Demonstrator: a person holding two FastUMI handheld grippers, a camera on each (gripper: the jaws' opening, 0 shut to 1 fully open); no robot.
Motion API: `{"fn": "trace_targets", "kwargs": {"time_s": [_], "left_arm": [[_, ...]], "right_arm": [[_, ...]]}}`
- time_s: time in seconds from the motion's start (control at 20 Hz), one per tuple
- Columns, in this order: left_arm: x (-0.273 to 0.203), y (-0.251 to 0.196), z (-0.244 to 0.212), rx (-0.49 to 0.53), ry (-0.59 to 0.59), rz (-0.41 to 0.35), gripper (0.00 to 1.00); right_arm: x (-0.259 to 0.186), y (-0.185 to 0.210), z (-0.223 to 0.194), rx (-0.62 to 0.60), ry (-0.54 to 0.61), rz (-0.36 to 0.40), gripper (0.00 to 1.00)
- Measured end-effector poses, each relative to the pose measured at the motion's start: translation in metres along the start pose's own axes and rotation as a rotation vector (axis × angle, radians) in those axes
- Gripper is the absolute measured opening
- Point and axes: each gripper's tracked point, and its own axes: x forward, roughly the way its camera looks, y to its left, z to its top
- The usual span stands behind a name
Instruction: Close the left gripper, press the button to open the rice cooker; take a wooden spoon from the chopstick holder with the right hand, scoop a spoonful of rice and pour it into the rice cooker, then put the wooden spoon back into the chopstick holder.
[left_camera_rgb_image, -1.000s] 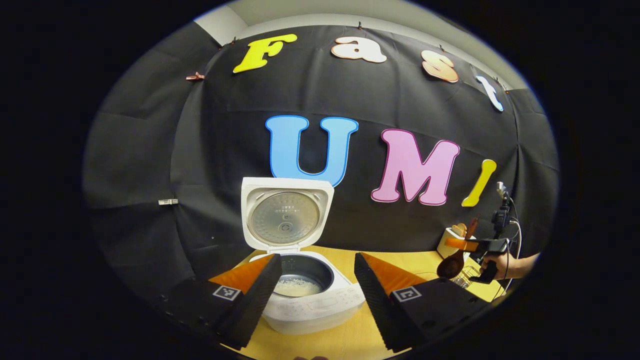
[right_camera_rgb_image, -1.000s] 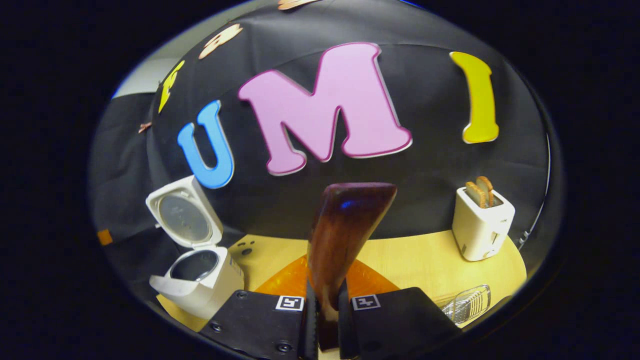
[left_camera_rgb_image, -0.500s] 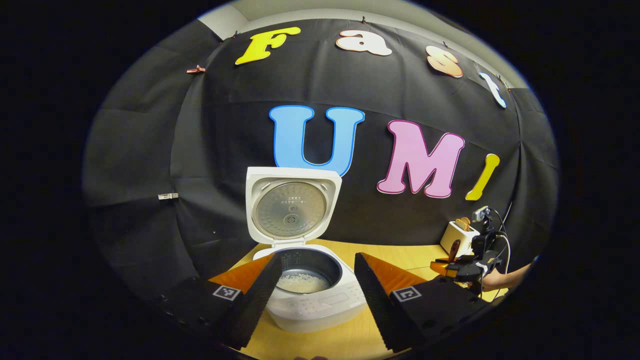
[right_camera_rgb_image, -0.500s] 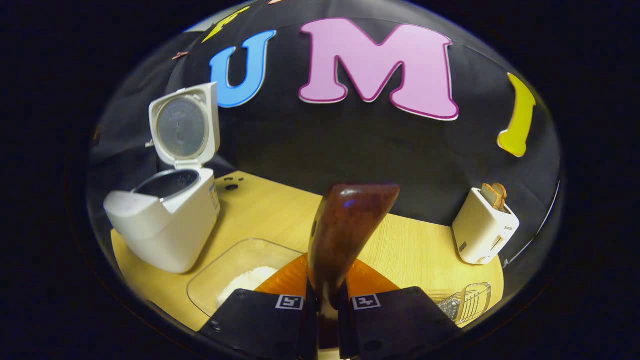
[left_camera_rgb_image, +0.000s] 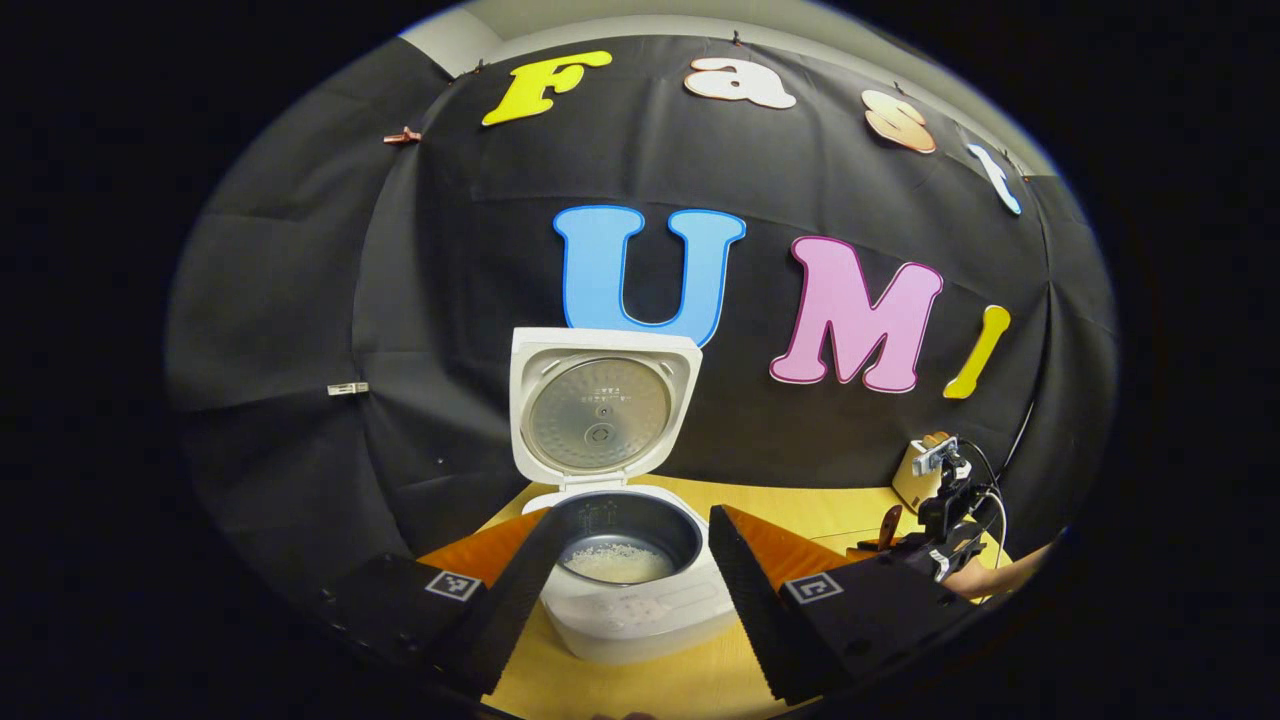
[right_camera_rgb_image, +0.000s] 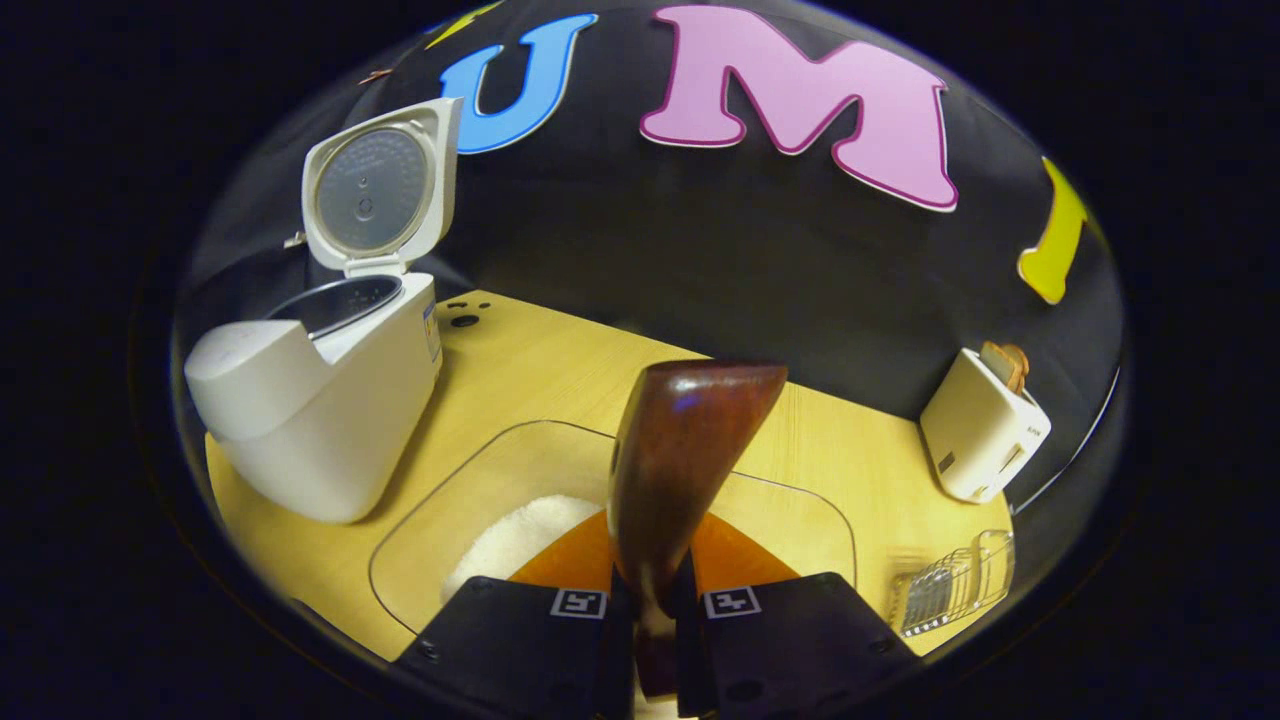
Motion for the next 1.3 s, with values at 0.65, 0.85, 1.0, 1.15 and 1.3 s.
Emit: {"fn": "trace_targets", "kwargs": {"time_s": [0.65, 0.85, 1.0, 1.15, 1.3], "left_arm": [[-0.007, 0.006, 0.004, -0.005, -0.012, 0.017, 0.94], [-0.008, 0.004, 0.007, -0.011, -0.022, 0.014, 0.94], [-0.008, 0.001, 0.011, -0.017, -0.032, 0.010, 0.94], [-0.009, 0.000, 0.012, -0.029, -0.042, 0.007, 0.94], [-0.010, 0.002, 0.010, -0.056, -0.050, 0.010, 0.94]], "right_arm": [[0.003, -0.008, 0.009, 0.678, 0.005, 0.052, 0.19], [-0.004, -0.027, 0.023, 0.857, -0.034, 0.065, 0.19], [-0.017, -0.042, 0.049, 0.954, -0.103, 0.083, 0.19], [-0.028, -0.050, 0.077, 0.986, -0.145, 0.096, 0.19], [-0.032, -0.045, 0.113, 0.986, -0.183, 0.122, 0.18]]}}
